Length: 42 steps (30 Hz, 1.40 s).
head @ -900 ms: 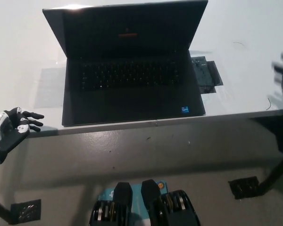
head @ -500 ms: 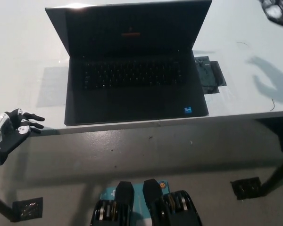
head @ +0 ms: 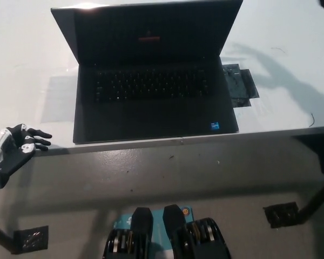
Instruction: The robot uses its right hand to push down on the lid of a laptop kept in the middle of the desk to close it
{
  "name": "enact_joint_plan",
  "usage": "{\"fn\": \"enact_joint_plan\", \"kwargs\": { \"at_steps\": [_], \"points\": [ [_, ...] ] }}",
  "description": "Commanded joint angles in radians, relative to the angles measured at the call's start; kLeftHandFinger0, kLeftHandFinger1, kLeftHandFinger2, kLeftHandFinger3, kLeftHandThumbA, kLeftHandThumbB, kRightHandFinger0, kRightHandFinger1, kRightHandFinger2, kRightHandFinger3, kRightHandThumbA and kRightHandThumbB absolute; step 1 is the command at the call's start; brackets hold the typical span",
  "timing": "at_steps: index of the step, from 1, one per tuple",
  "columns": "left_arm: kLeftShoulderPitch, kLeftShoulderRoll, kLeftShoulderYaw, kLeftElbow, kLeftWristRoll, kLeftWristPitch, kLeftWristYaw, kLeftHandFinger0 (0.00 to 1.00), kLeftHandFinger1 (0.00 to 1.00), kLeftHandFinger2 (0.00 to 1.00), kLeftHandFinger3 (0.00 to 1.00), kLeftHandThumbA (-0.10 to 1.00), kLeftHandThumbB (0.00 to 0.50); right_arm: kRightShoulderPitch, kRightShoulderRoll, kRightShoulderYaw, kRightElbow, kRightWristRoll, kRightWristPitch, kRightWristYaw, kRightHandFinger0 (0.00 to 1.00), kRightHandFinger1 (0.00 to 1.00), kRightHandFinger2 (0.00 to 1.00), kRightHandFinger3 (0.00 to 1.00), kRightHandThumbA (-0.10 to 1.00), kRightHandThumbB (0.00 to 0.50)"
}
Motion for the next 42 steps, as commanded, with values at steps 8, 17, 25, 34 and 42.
{"fn": "enact_joint_plan", "kwargs": {
  "at_steps": [8, 17, 25, 34, 42],
  "points": [
    [-0.050, 0.033, 0.001, -0.008, 0.014, -0.045, -0.010, 0.61, 0.55, 0.54, 0.47, -0.04, 0.145, -0.114, 0.130, 0.049, 0.315, -0.121, -0.242, 0.012, 1.00, 0.96, 0.82, 0.91, 0.11, 0.278],
    [-0.060, 0.032, -0.005, -0.010, 0.014, -0.048, -0.017, 0.59, 0.56, 0.55, 0.49, -0.09, 0.119, -0.074, 0.148, 0.027, 0.414, -0.148, -0.281, -0.004, 1.00, 0.99, 0.83, 0.92, 0.23, 0.303],
    [-0.058, 0.034, 0.000, -0.014, 0.006, -0.034, -0.019, 0.61, 0.56, 0.56, 0.50, -0.07, 0.124, -0.036, 0.123, 0.007, 0.476, -0.159, -0.322, -0.002, 1.00, 0.92, 0.80, 0.94, 0.24, 0.312],
    [-0.064, 0.038, 0.005, -0.013, 0.003, -0.038, -0.019, 0.60, 0.56, 0.56, 0.53, -0.08, 0.112, 0.078, 0.104, -0.045, 0.371, -0.125, -0.254, -0.004, 1.00, 0.99, 0.85, 0.99, 0.17, 0.254],
    [-0.074, 0.042, 0.013, -0.023, -0.003, -0.018, -0.014, 0.61, 0.55, 0.53, 0.49, -0.07, 0.138, 0.299, 0.141, -0.166, 0.092, -0.032, -0.114, -0.009, 1.00, 1.00, 0.82, 1.00, 0.15, 0.291]
  ]
}}
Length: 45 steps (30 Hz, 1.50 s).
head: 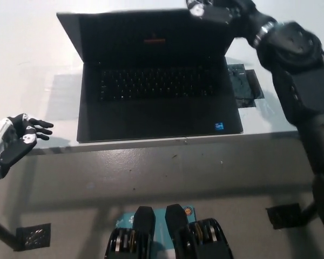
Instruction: The robot uses its right hand to push down on the lid of a laptop kept in the middle of the desk to close it
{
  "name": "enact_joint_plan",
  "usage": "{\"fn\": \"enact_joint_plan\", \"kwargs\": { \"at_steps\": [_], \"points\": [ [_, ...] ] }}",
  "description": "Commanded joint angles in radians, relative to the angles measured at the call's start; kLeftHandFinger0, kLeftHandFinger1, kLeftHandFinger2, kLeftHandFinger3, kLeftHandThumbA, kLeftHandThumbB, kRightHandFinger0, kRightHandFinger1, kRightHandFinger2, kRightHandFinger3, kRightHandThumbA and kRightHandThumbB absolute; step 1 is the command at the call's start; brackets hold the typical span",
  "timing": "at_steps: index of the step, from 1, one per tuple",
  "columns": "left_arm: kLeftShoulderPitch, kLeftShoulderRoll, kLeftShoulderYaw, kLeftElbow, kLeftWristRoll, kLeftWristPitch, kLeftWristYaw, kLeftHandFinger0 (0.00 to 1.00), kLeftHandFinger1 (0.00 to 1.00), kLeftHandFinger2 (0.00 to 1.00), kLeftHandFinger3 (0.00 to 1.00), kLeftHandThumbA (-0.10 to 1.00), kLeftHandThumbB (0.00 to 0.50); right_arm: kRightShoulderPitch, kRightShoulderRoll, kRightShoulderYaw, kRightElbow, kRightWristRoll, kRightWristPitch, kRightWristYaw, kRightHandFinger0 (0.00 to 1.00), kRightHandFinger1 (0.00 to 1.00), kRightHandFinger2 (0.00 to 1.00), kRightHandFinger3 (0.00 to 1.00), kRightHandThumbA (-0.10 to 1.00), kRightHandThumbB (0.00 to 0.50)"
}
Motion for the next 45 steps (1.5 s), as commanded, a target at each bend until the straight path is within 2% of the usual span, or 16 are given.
{"fn": "enact_joint_plan", "kwargs": {
  "at_steps": [1, 3, 8, 10, 14, 15, 17, 19, 24, 31, 34, 35, 37, 41, 43, 45],
  "points": [
    [-0.036, 0.036, 0.018, -0.026, -0.025, -0.011, -0.013, 0.59, 0.54, 0.53, 0.49, -0.10, 0.135, 0.107, -0.006, -0.046, -0.119, 0.059, 0.133, -0.008, 1.00, 1.00, 0.85, 1.00, 0.17, 0.283],
    [-0.038, 0.039, 0.016, -0.023, -0.018, -0.013, -0.013, 0.59, 0.53, 0.52, 0.49, -0.10, 0.125, 0.198, 0.020, -0.062, -0.219, 0.085, 0.143, -0.015, 1.00, 1.00, 0.90, 1.00, 0.19, 0.288],
    [-0.037, 0.042, 0.020, -0.022, -0.016, -0.022, -0.013, 0.60, 0.52, 0.51, 0.48, -0.10, 0.128, 0.309, 0.060, -0.067, -0.348, 0.085, 0.166, -0.039, 1.00, 1.00, 0.85, 1.00, 0.20, 0.262],
    [-0.042, 0.050, 0.019, -0.025, -0.014, -0.010, -0.015, 0.58, 0.52, 0.51, 0.47, -0.09, 0.135, 0.370, 0.078, -0.070, -0.385, 0.104, 0.155, -0.026, 1.00, 1.00, 0.87, 1.00, 0.20, 0.225],
    [-0.055, 0.057, 0.014, -0.029, 0.002, 0.014, -0.004, 0.57, 0.52, 0.51, 0.48, -0.06, 0.145, 0.413, 0.087, -0.069, -0.418, 0.111, 0.202, -0.035, 1.00, 1.00, 0.94, 1.00, 0.21, 0.228],
    [-0.057, 0.057, 0.015, -0.027, -0.005, 0.008, -0.010, 0.58, 0.53, 0.52, 0.48, -0.06, 0.142, 0.439, 0.092, -0.065, -0.419, 0.107, 0.194, -0.035, 1.00, 0.99, 0.96, 1.00, 0.18, 0.193],
    [-0.058, 0.055, 0.016, -0.024, -0.006, 0.002, -0.009, 0.59, 0.53, 0.52, 0.47, -0.06, 0.153, 0.458, 0.100, -0.068, -0.418, 0.114, 0.188, -0.033, 1.00, 0.96, 0.94, 1.00, 0.14, 0.167],
    [-0.068, 0.057, 0.016, -0.013, -0.017, -0.004, -0.018, 0.58, 0.52, 0.52, 0.47, -0.10, 0.140, 0.486, 0.111, -0.073, -0.412, 0.123, 0.182, -0.032, 1.00, 0.93, 0.91, 1.00, 0.13, 0.168],
    [-0.067, 0.059, 0.017, -0.017, -0.027, 0.021, -0.025, 0.59, 0.52, 0.53, 0.49, -0.09, 0.131, 0.513, 0.120, -0.077, -0.392, 0.132, 0.182, -0.032, 1.00, 0.98, 0.89, 1.00, 0.09, 0.177],
    [-0.068, 0.063, 0.016, 0.007, -0.018, -0.037, -0.039, 0.57, 0.51, 0.53, 0.51, -0.10, 0.113, 0.546, 0.116, -0.090, -0.376, 0.152, 0.175, -0.028, 1.00, 1.00, 0.91, 1.00, 0.14, 0.203],
    [-0.071, 0.055, 0.018, 0.003, -0.019, -0.014, -0.032, 0.57, 0.51, 0.52, 0.50, -0.10, 0.117, 0.550, 0.112, -0.096, -0.366, 0.150, 0.173, -0.036, 1.00, 0.99, 0.88, 1.00, 0.16, 0.198],
    [-0.075, 0.059, 0.014, 0.026, -0.007, -0.053, -0.037, 0.59, 0.52, 0.52, 0.50, -0.10, 0.121, 0.555, 0.114, -0.095, -0.371, 0.146, 0.181, -0.044, 1.00, 0.99, 0.88, 1.00, 0.17, 0.189],
    [-0.071, 0.068, 0.009, 0.025, -0.010, -0.047, -0.051, 0.63, 0.55, 0.56, 0.54, -0.10, 0.101, 0.571, 0.118, -0.098, -0.369, 0.151, 0.184, -0.044, 1.00, 1.00, 0.89, 1.00, 0.17, 0.178],
    [-0.074, 0.053, 0.019, 0.013, -0.033, -0.001, -0.039, 0.58, 0.51, 0.52, 0.51, -0.10, 0.123, 0.580, 0.116, -0.099, -0.363, 0.152, 0.187, -0.047, 1.00, 1.00, 0.92, 1.00, 0.16, 0.187],
    [-0.069, 0.053, 0.019, 0.030, -0.039, -0.043, -0.054, 0.56, 0.50, 0.52, 0.50, -0.10, 0.108, 0.591, 0.117, -0.098, -0.365, 0.153, 0.195, -0.050, 1.00, 1.00, 0.92, 1.00, 0.15, 0.187],
    [-0.063, 0.049, 0.018, 0.014, -0.025, -0.034, -0.038, 0.55, 0.48, 0.50, 0.50, -0.10, 0.114, 0.588, 0.110, -0.097, -0.388, 0.156, 0.195, -0.044, 1.00, 1.00, 0.91, 1.00, 0.13, 0.173]
  ]
}}
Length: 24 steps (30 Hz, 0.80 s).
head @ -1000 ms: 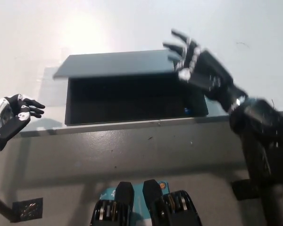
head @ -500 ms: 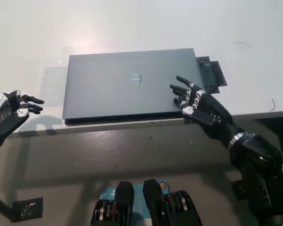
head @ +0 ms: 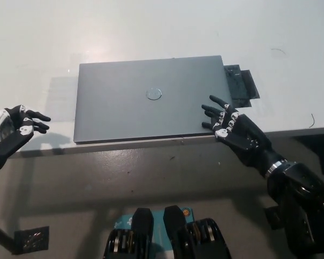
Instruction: The robot uses its right hand to push down on the lid of a laptop kept in the middle of the desk to close it
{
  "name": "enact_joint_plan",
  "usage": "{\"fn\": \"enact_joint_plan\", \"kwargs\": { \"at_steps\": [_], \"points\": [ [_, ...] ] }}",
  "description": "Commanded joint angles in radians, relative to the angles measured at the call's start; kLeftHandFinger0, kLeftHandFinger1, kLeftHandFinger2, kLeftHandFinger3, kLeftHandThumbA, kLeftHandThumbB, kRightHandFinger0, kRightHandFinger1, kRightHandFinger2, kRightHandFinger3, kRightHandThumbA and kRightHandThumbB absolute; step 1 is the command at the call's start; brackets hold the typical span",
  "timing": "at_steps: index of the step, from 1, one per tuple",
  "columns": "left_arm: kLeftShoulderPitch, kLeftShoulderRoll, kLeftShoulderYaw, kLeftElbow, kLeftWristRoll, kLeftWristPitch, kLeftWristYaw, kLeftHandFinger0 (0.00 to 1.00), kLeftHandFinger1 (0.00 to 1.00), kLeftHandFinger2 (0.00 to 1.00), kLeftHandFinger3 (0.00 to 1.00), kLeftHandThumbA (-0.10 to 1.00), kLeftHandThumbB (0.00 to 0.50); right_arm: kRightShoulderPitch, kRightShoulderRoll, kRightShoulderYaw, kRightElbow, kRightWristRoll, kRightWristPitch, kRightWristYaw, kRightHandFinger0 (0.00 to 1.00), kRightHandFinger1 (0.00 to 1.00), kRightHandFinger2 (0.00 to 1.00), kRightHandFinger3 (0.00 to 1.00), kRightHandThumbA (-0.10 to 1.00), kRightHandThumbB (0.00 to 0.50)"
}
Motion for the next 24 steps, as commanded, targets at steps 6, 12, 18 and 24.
{"fn": "enact_joint_plan", "kwargs": {
  "at_steps": [6, 12, 18, 24],
  "points": [
    [-0.013, 0.027, 0.013, -0.036, -0.003, -0.030, 0.003, 0.56, 0.49, 0.50, 0.51, -0.10, 0.108, -0.027, -0.040, -0.013, -0.097, 0.050, 0.040, 0.018, 1.00, 1.00, 0.92, 1.00, 0.14, 0.173],
    [-0.011, 0.023, 0.020, -0.045, -0.029, -0.004, -0.004, 0.55, 0.48, 0.49, 0.51, -0.10, 0.109, -0.021, -0.116, -0.079, -0.333, 0.109, 0.109, 0.002, 1.00, 1.00, 0.88, 1.00, 0.14, 0.193],
    [-0.001, 0.028, 0.025, -0.052, -0.024, -0.021, -0.002, 0.55, 0.51, 0.53, 0.50, -0.10, 0.099, 0.070, -0.200, -0.160, -0.490, 0.154, 0.171, -0.022, 1.00, 1.00, 0.88, 1.00, 0.17, 0.220],
    [-0.009, 0.026, 0.030, -0.033, -0.039, -0.031, -0.011, 0.54, 0.50, 0.52, 0.51, -0.10, 0.106, 0.174, -0.258, -0.201, -0.510, 0.159, 0.143, -0.010, 1.00, 1.00, 0.93, 1.00, 0.13, 0.148]
  ]
}}
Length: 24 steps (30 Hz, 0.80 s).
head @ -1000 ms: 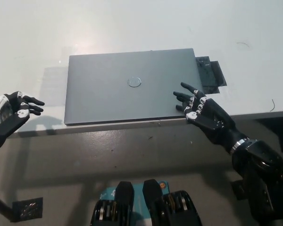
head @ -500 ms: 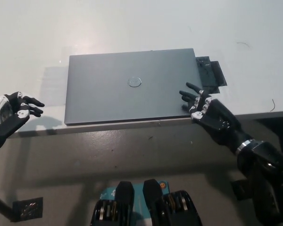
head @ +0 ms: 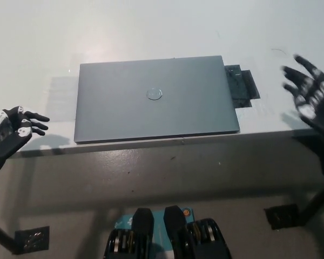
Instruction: The robot uses its right hand to push down on the lid of a laptop kept in the middle of the desk to close it
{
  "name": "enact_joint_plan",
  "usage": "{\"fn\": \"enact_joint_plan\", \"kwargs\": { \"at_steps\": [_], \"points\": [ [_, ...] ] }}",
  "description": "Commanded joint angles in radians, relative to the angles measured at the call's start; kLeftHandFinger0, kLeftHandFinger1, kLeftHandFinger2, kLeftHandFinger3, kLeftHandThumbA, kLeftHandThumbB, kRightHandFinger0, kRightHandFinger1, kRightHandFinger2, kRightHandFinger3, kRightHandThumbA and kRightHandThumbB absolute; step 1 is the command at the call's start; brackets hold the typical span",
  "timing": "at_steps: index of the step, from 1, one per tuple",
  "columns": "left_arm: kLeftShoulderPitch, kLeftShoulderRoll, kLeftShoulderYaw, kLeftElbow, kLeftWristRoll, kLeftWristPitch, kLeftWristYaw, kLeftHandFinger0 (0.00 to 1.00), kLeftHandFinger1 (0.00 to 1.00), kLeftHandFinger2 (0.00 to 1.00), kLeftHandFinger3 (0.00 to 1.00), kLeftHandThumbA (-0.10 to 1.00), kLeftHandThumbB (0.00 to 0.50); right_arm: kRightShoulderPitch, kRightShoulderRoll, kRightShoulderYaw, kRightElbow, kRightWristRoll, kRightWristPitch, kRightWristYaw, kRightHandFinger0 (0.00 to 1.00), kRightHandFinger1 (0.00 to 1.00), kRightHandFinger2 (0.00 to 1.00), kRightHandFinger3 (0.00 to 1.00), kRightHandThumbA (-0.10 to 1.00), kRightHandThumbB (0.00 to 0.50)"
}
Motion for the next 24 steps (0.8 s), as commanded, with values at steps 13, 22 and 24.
{"fn": "enact_joint_plan", "kwargs": {
  "at_steps": [13, 22, 24],
  "points": [
    [-0.013, 0.025, 0.017, -0.026, -0.007, -0.026, 0.009, 0.53, 0.48, 0.51, 0.48, -0.10, 0.129, 0.091, -0.045, -0.049, -0.012, 0.041, -0.024, -0.015, 1.00, 1.00, 0.92, 1.00, 0.15, 0.151],
    [-0.004, 0.016, 0.017, -0.027, -0.021, -0.040, 0.000, 0.50, 0.48, 0.51, 0.49, -0.10, 0.111, 0.078, -0.049, -0.045, -0.010, 0.040, -0.020, -0.018, 1.00, 1.00, 0.87, 1.00, 0.15, 0.156],
    [0.006, 0.016, 0.016, -0.031, -0.017, -0.044, 0.000, 0.51, 0.49, 0.52, 0.50, -0.10, 0.105, 0.075, -0.050, -0.049, -0.011, 0.047, -0.010, -0.020, 1.00, 1.00, 0.88, 1.00, 0.13, 0.153]
  ]
}}
